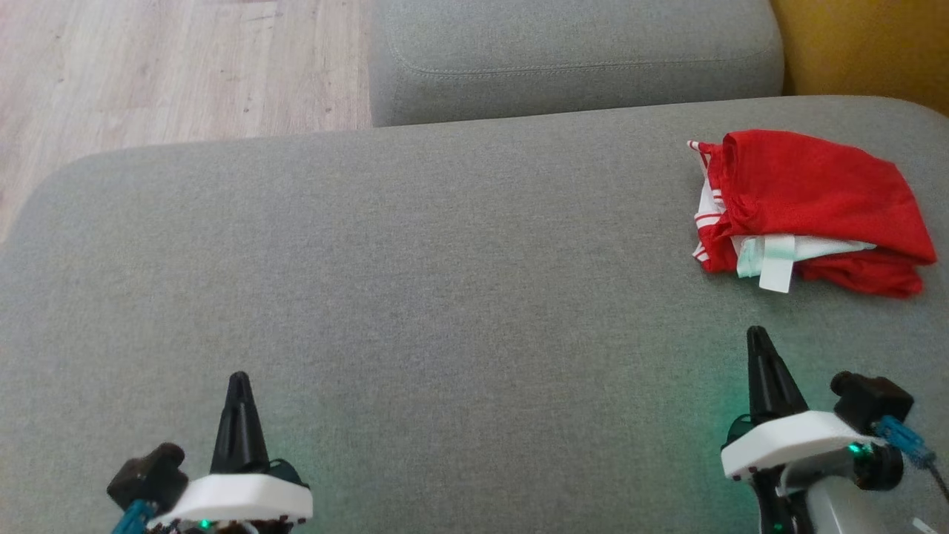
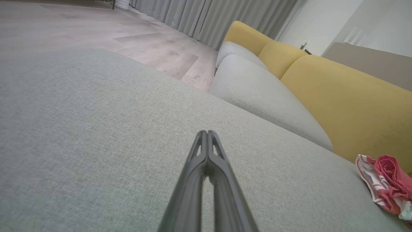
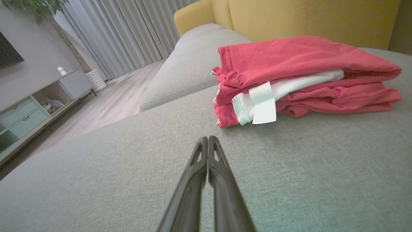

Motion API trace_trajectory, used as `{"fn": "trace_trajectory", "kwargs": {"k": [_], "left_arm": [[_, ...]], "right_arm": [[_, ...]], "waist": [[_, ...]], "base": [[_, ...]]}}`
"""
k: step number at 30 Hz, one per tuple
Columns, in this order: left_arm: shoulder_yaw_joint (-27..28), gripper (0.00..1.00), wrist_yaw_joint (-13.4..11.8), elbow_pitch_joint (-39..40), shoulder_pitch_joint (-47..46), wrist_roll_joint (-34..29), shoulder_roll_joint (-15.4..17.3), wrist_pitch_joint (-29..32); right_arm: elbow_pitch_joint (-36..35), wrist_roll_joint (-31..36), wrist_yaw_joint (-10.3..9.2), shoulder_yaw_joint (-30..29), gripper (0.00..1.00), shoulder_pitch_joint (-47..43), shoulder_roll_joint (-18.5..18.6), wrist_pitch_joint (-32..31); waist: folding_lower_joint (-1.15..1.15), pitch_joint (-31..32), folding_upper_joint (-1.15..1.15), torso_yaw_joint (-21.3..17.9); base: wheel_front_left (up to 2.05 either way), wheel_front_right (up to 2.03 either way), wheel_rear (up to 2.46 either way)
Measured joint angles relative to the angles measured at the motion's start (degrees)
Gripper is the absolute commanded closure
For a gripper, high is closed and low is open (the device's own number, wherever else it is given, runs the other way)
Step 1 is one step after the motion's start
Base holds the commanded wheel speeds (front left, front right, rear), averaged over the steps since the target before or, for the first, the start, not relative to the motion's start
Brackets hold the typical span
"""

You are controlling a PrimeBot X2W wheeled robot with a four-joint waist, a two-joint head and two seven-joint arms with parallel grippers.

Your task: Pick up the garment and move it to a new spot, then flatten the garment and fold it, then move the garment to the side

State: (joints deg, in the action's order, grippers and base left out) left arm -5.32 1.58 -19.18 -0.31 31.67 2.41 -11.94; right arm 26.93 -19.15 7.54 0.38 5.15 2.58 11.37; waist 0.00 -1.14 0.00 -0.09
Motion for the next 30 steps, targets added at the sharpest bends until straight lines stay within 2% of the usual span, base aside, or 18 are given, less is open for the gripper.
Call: {"fn": "trace_trajectory", "kwargs": {"k": [30], "left_arm": [[2.6,1.0,1.5,0.9,-0.6,16.0,0.0,4.8]], "right_arm": [[-3.0,-19.2,-0.01,-2.2,1.0,0.0,0.0,-4.7]], "waist": [[0.0,0.3,0.0,0.0]], "base": [[0.0,0.0,0.0]]}}
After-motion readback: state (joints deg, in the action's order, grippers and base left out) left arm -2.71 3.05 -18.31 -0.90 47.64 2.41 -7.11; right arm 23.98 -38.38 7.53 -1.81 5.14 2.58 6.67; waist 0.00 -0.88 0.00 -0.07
